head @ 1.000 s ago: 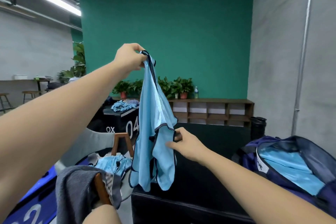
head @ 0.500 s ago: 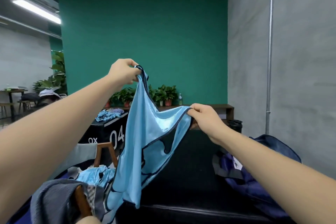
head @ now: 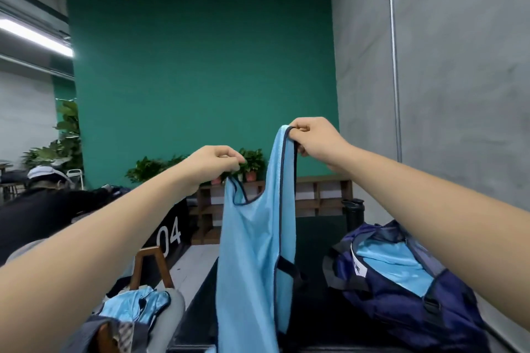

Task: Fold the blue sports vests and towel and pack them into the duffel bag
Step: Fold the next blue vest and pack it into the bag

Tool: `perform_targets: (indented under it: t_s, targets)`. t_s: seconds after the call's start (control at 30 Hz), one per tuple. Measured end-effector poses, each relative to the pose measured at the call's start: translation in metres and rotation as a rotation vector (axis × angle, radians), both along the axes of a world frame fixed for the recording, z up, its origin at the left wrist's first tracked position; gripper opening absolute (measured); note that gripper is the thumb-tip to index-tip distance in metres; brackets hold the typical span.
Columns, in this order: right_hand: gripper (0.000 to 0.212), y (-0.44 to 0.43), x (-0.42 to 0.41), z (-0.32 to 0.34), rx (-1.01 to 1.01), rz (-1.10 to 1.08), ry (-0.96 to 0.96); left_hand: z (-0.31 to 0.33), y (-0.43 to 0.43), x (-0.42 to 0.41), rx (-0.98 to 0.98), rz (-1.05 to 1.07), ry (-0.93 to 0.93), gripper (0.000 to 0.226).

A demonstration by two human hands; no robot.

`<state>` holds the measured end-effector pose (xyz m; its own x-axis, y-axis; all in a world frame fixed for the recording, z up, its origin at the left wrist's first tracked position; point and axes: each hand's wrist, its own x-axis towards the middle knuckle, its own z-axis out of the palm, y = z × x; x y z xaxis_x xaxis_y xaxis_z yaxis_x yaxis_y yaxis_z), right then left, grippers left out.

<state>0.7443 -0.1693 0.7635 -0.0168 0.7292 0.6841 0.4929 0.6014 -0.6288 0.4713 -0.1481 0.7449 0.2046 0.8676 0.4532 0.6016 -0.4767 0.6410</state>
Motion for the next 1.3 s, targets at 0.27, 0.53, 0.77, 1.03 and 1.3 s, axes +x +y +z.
perform_targets:
  t_s: [0.27,0.53,0.77,1.03,1.3]
  targets:
    - [0.021,-0.007,-0.013,0.007,-0.008,0.036,-0.12,0.001,-0.018,0.049,-0.126,-0.377,-0.16,0.021]
    - [0.022,-0.019,-0.006,0.018,0.02,0.064,-0.149,-0.012,-0.018,0.063,-0.317,-0.449,-0.255,0.035]
    - [0.016,-0.019,0.009,0.011,-0.034,0.088,-0.181,0.002,-0.018,0.062,-0.345,-0.534,-0.579,0.031]
    - [0.013,-0.018,0.019,0.003,0.002,-0.145,-0.29,-0.001,-0.011,0.054,-0.077,-0.392,-0.526,0.023]
    - [0.052,-0.016,0.01,-0.033,-0.442,0.213,0.184,0.001,-0.015,0.048,0.064,-0.377,-0.481,0.022]
